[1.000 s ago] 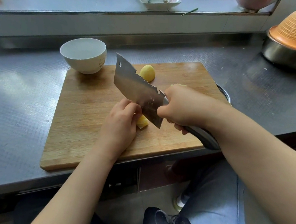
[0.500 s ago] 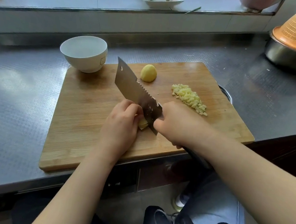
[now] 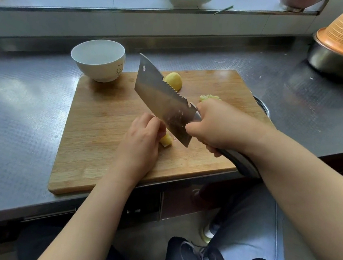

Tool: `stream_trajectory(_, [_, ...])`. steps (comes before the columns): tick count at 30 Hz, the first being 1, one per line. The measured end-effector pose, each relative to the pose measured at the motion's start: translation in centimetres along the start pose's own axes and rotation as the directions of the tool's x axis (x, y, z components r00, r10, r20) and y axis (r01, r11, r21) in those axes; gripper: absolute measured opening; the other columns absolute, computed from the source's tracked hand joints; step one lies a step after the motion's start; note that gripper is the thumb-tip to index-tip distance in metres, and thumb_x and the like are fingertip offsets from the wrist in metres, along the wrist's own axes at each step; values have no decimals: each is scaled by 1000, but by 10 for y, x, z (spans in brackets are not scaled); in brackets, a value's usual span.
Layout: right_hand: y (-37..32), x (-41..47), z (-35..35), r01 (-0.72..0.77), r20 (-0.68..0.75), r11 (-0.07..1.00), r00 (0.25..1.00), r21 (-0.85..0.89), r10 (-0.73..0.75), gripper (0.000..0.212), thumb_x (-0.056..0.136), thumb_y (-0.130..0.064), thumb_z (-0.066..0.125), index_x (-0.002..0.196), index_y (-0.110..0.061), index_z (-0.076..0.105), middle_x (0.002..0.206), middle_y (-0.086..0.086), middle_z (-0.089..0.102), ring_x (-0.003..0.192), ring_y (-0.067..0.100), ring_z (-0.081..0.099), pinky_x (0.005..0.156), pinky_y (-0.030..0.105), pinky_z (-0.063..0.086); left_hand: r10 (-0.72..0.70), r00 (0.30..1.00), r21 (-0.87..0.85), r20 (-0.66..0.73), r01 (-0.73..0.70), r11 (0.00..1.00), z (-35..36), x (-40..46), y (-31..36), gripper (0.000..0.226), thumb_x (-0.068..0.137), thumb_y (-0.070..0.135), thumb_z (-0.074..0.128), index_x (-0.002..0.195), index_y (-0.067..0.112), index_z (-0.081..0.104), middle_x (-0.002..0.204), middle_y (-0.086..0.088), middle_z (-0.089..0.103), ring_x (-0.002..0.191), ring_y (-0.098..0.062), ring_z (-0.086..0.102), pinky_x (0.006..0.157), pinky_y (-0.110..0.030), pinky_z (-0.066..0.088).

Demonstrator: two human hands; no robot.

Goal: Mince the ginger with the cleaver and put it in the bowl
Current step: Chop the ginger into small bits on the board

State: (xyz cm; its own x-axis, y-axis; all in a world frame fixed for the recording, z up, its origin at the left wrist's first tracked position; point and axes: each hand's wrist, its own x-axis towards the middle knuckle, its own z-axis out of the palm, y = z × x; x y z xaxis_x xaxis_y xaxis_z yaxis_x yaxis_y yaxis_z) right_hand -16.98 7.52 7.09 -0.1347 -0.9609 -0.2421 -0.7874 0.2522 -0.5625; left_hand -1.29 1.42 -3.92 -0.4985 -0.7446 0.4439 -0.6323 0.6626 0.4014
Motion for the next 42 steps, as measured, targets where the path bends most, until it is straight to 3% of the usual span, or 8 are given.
stream_trajectory(10, [-14, 4, -1, -14, 66, 999, 998, -52, 18, 9, 95, -11, 50, 94, -3, 55, 69, 15, 61, 45, 18, 57, 44, 27, 51, -4, 1000, 31, -5, 4, 1000, 0, 1, -3, 8, 86, 5, 61, 86, 12, 58, 99, -6, 58, 86, -25, 52, 71, -28, 34])
stream_trajectory(16, [-22, 7, 0, -45, 102, 995, 993, -88, 54, 16, 95, -9, 48, 80, -6, 51, 68, 14, 58, 44, 18, 55, 44, 29, 54, -17, 1000, 20, -8, 17, 1000, 1, 2, -4, 7, 86, 5, 61, 86, 12, 60, 101, -5, 60, 82, -26, 55, 67, -28, 33])
stream_trajectory(22, [-25, 11, 5, -67, 133, 993, 988, -100, 80, 18, 95, -4, 48, 77, -8, 50, 68, 13, 57, 46, 19, 55, 43, 28, 53, -30, 999, 1, -15, 30, 1000, 1, 2, -3, 7, 85, 4, 62, 88, 10, 62, 99, -6, 59, 80, -28, 55, 66, -29, 35])
stream_trajectory(27, [-11, 5, 24, -96, 53, 990, 993, -101, 101, 20, 94, -9, 49, 74, -5, 51, 52, 10, 55, 37, 19, 53, 43, 27, 52, -40, 999, -21, -18, 40, 999, 0, 3, -2, 5, 86, 5, 61, 89, 8, 63, 97, -7, 59, 80, -29, 56, 64, -32, 38])
stream_trajectory(34, [6, 8, 18, -109, 36, 993, 994, 55, 107, 12, 89, -11, 52, 84, 0, 55, 68, 21, 61, 49, 28, 57, 47, 34, 54, -30, 999, -51, -29, 29, 998, -4, 2, 1, 5, 87, 4, 60, 87, 9, 61, 96, -5, 58, 80, -27, 56, 66, -35, 44])
stream_trajectory(39, [-1, 2, 6, -42, 5, 999, 999, 0, 42, 12, 91, -11, 52, 82, -5, 55, 59, 12, 58, 41, 20, 54, 41, 25, 48, -2, 999, -42, -51, 0, 999, -3, 0, -1, 7, 86, 3, 58, 86, 10, 59, 95, -6, 57, 77, -28, 56, 63, -31, 39])
stream_trajectory(42, [-1, -2, 4, -17, -45, 991, 999, -132, 11, 16, 92, -17, 53, 77, -11, 55, 57, 6, 59, 43, 16, 57, 43, 24, 47, 14, 982, -37, -191, -21, 999, -6, -1, -1, 6, 88, 3, 58, 89, 9, 58, 94, -7, 55, 76, -25, 54, 63, -27, 36])
